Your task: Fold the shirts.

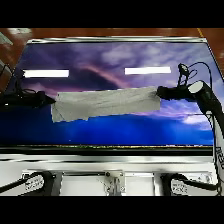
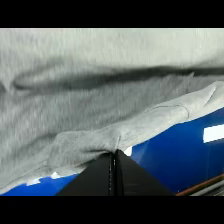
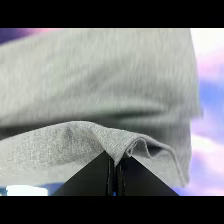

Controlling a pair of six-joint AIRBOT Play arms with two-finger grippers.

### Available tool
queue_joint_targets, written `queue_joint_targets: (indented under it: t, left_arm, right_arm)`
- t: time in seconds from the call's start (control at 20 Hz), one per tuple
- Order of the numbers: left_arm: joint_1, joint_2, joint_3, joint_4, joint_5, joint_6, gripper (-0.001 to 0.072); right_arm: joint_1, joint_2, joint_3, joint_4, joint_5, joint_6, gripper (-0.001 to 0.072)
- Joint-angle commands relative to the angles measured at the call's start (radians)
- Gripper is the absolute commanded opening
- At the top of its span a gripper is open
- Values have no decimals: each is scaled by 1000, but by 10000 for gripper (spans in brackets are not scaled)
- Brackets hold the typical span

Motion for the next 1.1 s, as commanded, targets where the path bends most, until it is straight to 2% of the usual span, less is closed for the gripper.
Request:
queue_joint_targets:
  t: [0.0,0.15,0.25,0.45,0.5,0.55,0.6,0.65,0.7,0.75,0.85,1.05]
  left_arm:
    - [2,-184,148,-94,18,-4,32]
    - [0,-338,268,-121,21,-16,32]
    - [-1,-420,312,-121,20,-63,32]
    - [-13,-499,316,-120,7,-89,46]
    - [-13,-505,316,-121,0,-92,151]
    - [-11,-505,316,-120,-10,-107,342]
    - [-5,-505,320,-121,-31,-117,362]
    - [6,-505,332,-120,-67,-117,368]
    - [21,-505,348,-120,-109,-117,369]
    - [34,-505,364,-121,-148,-117,368]
    - [50,-496,388,-122,-210,-117,368]
    - [37,-456,394,-185,-224,-98,367]
  right_arm:
    - [22,-152,136,0,-67,35,56]
    - [21,-267,233,-2,-67,55,56]
    - [22,-325,266,-1,-69,77,57]
    - [22,-396,271,8,-23,106,66]
    - [21,-403,271,8,-14,106,142]
    - [21,-404,271,8,-14,105,324]
    - [18,-396,271,5,-16,100,527]
    - [10,-381,271,3,-12,79,572]
    - [-6,-359,271,-19,-10,83,577]
    - [-26,-345,271,-39,-5,114,698]
    - [-96,-348,271,-15,52,220,696]
    - [-142,-406,271,101,146,203,695]
